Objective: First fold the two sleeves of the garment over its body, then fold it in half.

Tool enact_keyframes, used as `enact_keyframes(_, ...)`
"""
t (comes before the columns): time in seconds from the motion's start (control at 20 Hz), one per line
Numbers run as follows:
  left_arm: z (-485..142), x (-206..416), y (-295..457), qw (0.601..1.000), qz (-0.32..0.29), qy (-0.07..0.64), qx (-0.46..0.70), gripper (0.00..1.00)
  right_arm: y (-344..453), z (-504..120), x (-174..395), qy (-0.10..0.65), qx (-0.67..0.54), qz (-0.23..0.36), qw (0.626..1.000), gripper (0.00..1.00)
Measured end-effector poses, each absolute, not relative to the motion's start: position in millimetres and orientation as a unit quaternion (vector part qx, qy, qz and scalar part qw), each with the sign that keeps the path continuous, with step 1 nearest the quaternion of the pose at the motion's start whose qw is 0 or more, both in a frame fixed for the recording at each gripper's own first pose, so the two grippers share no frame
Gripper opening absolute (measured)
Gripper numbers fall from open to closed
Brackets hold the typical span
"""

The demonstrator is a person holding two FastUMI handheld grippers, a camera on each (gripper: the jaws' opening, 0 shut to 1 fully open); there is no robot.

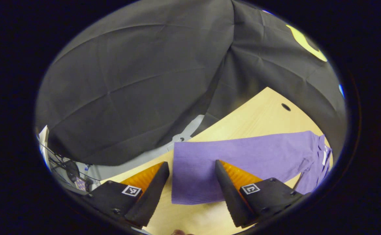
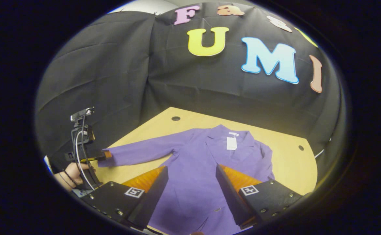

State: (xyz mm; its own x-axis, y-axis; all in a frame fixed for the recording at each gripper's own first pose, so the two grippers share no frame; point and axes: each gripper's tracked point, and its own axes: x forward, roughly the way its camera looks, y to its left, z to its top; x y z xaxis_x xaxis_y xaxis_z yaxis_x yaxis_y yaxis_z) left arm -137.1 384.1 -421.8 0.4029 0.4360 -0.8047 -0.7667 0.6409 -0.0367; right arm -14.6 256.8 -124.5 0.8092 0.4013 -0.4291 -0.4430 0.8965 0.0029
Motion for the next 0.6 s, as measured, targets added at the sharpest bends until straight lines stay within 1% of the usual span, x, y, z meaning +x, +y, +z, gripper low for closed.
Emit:
enact_keyframes(0.05, -424.9, -137.9, 385.1, 0.812, 0.369, 0.406, -0.199, 0.96, 255.2, -124.0, -14.4, 0.214, -0.048, 0.222, 0.950, 0.88)
enact_keyframes(0.1, -424.5, -137.8, 383.9, 0.812, 0.368, 0.410, -0.192, 0.96, 253.9, -124.1, -14.4, 0.215, -0.050, 0.221, 0.950, 0.91)
enact_keyframes(0.2, -426.0, -137.7, 383.2, 0.813, 0.366, 0.416, -0.178, 0.98, 252.0, -128.4, -14.0, 0.219, -0.052, 0.222, 0.949, 0.91)
enact_keyframes(0.25, -424.6, -134.3, 383.0, 0.816, 0.363, 0.414, -0.174, 0.96, 252.0, -129.8, -14.9, 0.221, -0.051, 0.223, 0.948, 0.92)
enact_keyframes(0.5, -427.1, -118.2, 368.7, 0.829, 0.346, 0.406, -0.165, 0.61, 243.0, -133.4, -14.4, 0.232, -0.037, 0.220, 0.947, 0.91)
enact_keyframes(0.55, -428.3, -114.9, 365.4, 0.833, 0.340, 0.403, -0.168, 0.51, 239.7, -134.2, -14.3, 0.234, -0.035, 0.218, 0.947, 0.92)
enact_keyframes(0.6, -428.0, -111.7, 363.2, 0.832, 0.345, 0.400, -0.168, 0.44, 236.2, -134.2, -13.1, 0.236, -0.032, 0.216, 0.947, 0.91)
